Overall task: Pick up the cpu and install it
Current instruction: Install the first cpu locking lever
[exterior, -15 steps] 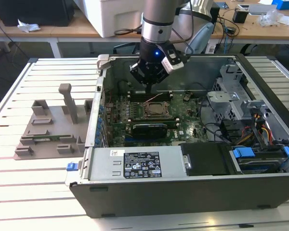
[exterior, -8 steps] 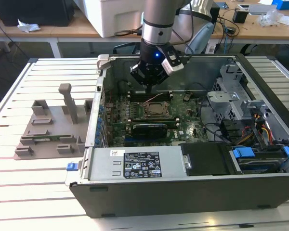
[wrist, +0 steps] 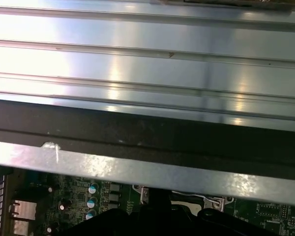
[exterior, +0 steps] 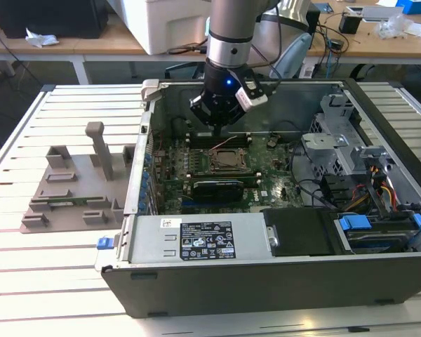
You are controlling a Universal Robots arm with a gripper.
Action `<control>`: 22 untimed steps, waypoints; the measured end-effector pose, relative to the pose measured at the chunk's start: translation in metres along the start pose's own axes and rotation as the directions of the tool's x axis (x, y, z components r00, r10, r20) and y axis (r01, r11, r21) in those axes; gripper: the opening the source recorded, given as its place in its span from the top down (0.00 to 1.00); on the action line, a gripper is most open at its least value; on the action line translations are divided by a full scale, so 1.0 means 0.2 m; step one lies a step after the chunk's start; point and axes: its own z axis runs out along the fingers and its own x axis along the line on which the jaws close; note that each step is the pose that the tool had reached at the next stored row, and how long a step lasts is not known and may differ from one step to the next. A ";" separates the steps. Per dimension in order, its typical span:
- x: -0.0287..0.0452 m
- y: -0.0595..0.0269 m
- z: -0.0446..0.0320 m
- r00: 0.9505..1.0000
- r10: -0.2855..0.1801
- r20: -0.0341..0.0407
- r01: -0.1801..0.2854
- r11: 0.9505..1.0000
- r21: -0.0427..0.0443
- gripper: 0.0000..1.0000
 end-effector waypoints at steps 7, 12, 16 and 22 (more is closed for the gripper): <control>-0.004 0.000 0.037 1.000 0.000 0.000 0.000 1.000 -0.004 0.89; -0.006 -0.001 0.052 1.000 -0.005 0.007 0.005 0.998 -0.065 0.89; -0.012 -0.006 0.070 1.000 -0.005 0.007 0.006 0.998 -0.069 0.89; -0.019 -0.013 0.106 1.000 -0.005 0.007 0.006 0.998 -0.069 0.89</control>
